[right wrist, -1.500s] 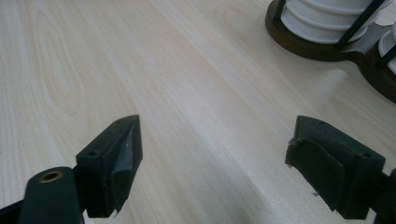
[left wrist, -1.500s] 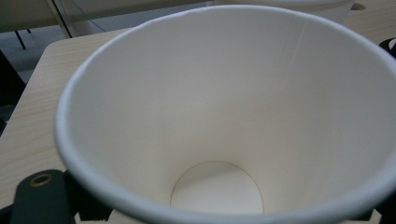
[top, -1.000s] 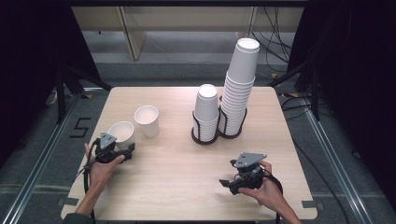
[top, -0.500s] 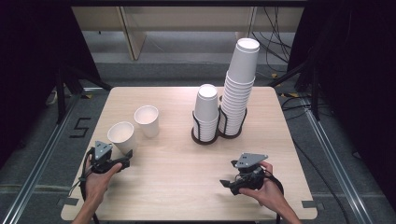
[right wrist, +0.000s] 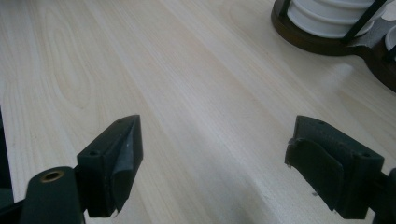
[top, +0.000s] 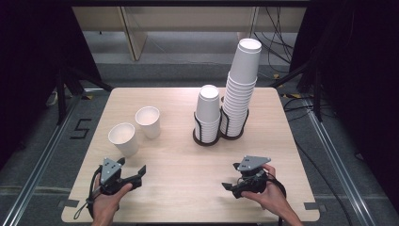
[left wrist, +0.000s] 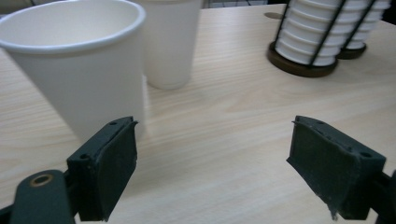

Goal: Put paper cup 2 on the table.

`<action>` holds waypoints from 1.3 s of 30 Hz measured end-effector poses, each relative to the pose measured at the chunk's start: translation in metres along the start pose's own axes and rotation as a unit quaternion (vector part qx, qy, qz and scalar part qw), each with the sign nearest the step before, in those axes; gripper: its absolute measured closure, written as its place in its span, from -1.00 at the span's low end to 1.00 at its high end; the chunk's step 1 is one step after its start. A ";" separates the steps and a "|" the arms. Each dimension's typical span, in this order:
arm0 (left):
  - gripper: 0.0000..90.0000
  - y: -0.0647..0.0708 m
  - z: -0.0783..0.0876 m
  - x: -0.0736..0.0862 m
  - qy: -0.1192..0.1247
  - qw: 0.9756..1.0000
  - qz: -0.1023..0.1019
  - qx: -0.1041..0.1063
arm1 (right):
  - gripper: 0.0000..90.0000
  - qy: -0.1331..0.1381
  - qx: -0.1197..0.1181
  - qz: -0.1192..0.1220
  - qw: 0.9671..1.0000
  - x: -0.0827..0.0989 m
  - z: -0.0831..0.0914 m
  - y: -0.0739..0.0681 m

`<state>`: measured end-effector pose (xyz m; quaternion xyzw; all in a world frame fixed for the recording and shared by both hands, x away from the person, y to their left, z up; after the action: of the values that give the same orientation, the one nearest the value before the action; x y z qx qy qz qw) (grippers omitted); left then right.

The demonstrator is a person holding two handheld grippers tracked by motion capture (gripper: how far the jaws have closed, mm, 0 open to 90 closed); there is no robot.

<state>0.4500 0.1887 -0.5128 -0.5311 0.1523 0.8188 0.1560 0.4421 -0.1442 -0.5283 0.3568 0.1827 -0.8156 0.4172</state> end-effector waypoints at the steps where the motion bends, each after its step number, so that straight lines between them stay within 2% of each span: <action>1: -0.67 0.005 0.001 0.001 -0.001 1.000 -0.006 0.005 | -0.59 0.006 0.001 0.004 1.000 -0.001 0.000 0.000; 5: -0.67 0.025 0.000 0.006 -0.004 0.999 -0.020 0.033 | -0.59 0.008 0.000 0.006 1.000 0.000 0.001 -0.001; 6: -0.67 0.028 0.001 0.008 -0.009 0.999 -0.023 0.032 | -0.59 0.010 0.001 0.009 1.000 -0.001 0.002 -0.001; 10: -0.67 0.043 0.001 0.012 -0.010 0.998 -0.038 0.053 | -0.60 0.013 -0.002 0.003 1.000 0.001 0.004 -0.003; 11: -0.67 0.045 0.001 0.013 -0.012 0.998 -0.041 0.054 | -0.60 0.012 0.001 -0.002 1.000 0.001 0.004 -0.003; 12: -0.67 0.049 0.001 0.014 -0.011 0.997 -0.045 0.064 | -0.60 0.012 -0.001 -0.001 1.000 0.002 0.005 -0.004; 16: -0.67 0.057 0.004 0.016 -0.015 0.996 -0.048 0.074 | -0.60 0.015 -0.007 0.006 1.000 0.003 0.006 -0.008; 17: -0.67 0.059 0.004 0.015 -0.007 0.995 -0.052 0.082 | -0.60 0.016 -0.008 0.002 1.000 0.004 0.006 -0.009; 18: -0.67 0.060 0.007 0.016 -0.013 0.996 -0.049 0.078 | -0.60 0.015 -0.007 0.002 1.000 0.004 0.007 -0.010; 20: -0.67 0.064 0.008 0.017 -0.010 0.995 -0.051 0.084 | -0.61 0.016 -0.012 0.003 1.000 0.006 0.008 -0.014; 21: -0.67 0.065 0.009 0.018 -0.015 0.995 -0.056 0.084 | -0.61 0.019 -0.012 0.005 1.000 0.006 0.008 -0.015; 23: -0.67 0.070 0.008 0.019 -0.010 0.993 -0.064 0.095 | -0.63 0.018 -0.012 0.004 1.000 0.007 0.010 -0.017; 24: -0.67 0.072 0.008 0.019 -0.009 0.993 -0.065 0.096 | -0.63 0.021 -0.014 0.007 1.000 0.008 0.010 -0.018; 25: -0.67 0.074 0.009 0.021 -0.018 0.993 -0.066 0.093 | -0.63 0.018 -0.015 -0.002 1.000 0.009 0.011 -0.020; 26: -0.67 0.075 0.010 0.021 -0.017 0.993 -0.068 0.094 | -0.64 0.022 -0.015 0.005 1.000 0.009 0.011 -0.021; 29: -0.67 0.083 0.010 0.021 -0.008 0.991 -0.081 0.108 | -0.65 0.021 -0.019 0.001 1.000 0.013 0.013 -0.023; 30: -0.68 0.084 0.012 0.022 -0.016 0.991 -0.080 0.104 | -0.65 0.021 -0.021 0.001 1.000 0.013 0.013 -0.023; 31: -0.67 0.087 0.012 0.022 -0.014 0.991 -0.082 0.107 | -0.65 0.023 -0.018 0.000 1.000 0.014 0.014 -0.024; 32: -0.68 0.089 0.010 0.022 -0.007 0.989 -0.089 0.115 | -0.65 0.022 -0.019 -0.001 1.000 0.015 0.015 -0.024; 34: -0.67 0.093 0.012 0.024 -0.017 0.988 -0.100 0.115 | -0.65 0.024 -0.015 0.004 1.000 0.017 0.016 -0.024; 36: -0.68 0.099 0.012 0.024 -0.010 0.988 -0.098 0.121 | -0.65 0.021 -0.020 -0.001 1.000 0.019 0.017 -0.026; 38: -0.67 0.102 0.013 0.026 -0.014 0.987 -0.102 0.122 | -0.65 0.021 -0.019 -0.003 1.000 0.021 0.018 -0.026; 39: -0.68 0.104 0.013 0.027 -0.017 0.988 -0.096 0.123 | -0.65 0.024 -0.015 0.004 1.000 0.021 0.018 -0.025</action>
<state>0.3856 0.1026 -0.5237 -0.5057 0.1970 0.7844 0.3004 0.4053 -0.1520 -0.5315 0.3711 0.2033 -0.8021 0.4214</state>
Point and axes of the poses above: each handheld gripper's, and its own axes: z roughly backward along the jaws, x roughly out of its underside, y roughly to its right, the point moved 9 cm from there along -z, roughly forward along the jaws, and after that the axes turned 3 degrees about x, right-handed, at the moved point
